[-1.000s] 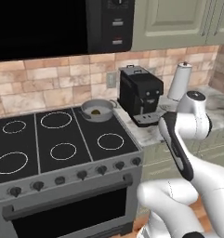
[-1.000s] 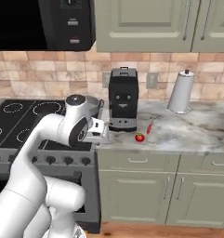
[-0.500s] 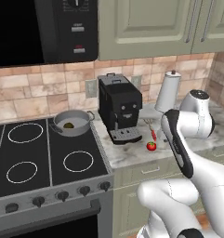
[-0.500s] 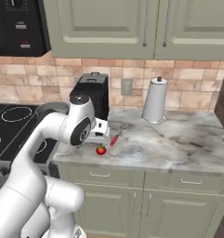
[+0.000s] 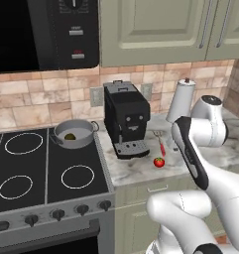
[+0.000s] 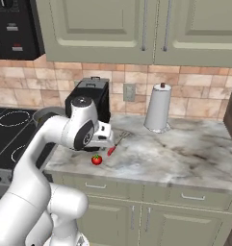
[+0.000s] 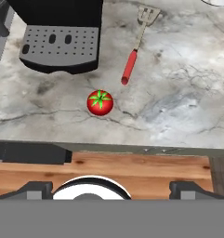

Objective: Put the tomato and avocado in the pot. Retrieve the spatula and lightly stir the vegetables in the pot.

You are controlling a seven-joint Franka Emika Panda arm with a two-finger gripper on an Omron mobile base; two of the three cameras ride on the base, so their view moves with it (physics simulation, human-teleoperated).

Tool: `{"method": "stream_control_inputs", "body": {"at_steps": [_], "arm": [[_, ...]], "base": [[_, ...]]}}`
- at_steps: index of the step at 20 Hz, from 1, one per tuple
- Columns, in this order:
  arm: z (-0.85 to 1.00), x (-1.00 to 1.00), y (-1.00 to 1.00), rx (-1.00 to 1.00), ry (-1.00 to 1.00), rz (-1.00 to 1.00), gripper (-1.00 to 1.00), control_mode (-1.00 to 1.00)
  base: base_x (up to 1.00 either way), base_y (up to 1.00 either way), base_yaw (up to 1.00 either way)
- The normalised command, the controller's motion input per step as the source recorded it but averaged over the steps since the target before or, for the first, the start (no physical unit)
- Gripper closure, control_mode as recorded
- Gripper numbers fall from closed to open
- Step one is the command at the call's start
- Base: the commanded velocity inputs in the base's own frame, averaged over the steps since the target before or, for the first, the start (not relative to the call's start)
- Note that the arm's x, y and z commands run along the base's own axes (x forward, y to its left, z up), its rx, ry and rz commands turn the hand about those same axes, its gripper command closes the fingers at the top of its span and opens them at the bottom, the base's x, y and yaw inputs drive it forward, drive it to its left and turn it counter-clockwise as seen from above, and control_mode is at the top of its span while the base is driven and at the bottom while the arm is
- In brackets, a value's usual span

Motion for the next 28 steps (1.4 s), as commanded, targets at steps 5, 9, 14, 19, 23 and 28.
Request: {"method": "stream_control_inputs", "body": {"at_steps": [5, 9, 14, 19, 23, 28], "arm": [[0.0, 0.0, 0.0, 0.0, 0.0, 0.0, -1.0, 1.0], [0.0, 0.08, 0.02, 0.0, 0.03, 0.0, -1.0, -1.0], [-0.21, 0.65, 0.32, 0.0, 0.2, -0.06, -1.0, -1.0], [-0.54, 0.56, 0.17, 0.0, 0.13, -0.05, -1.0, -1.0], [-0.89, 0.48, 0.03, 0.0, 0.05, -0.03, -1.0, -1.0], [-0.61, 0.35, 0.0, 0.0, 0.01, 0.0, -1.0, -1.0]], "base": [[0.0, 0.0, 0.0], [0.04, 0.0, 0.0], [0.0, 0.0, 0.0], [0.0, 0.0, 0.0], [0.0, 0.0, 0.0], [0.0, 0.0, 0.0]]}}
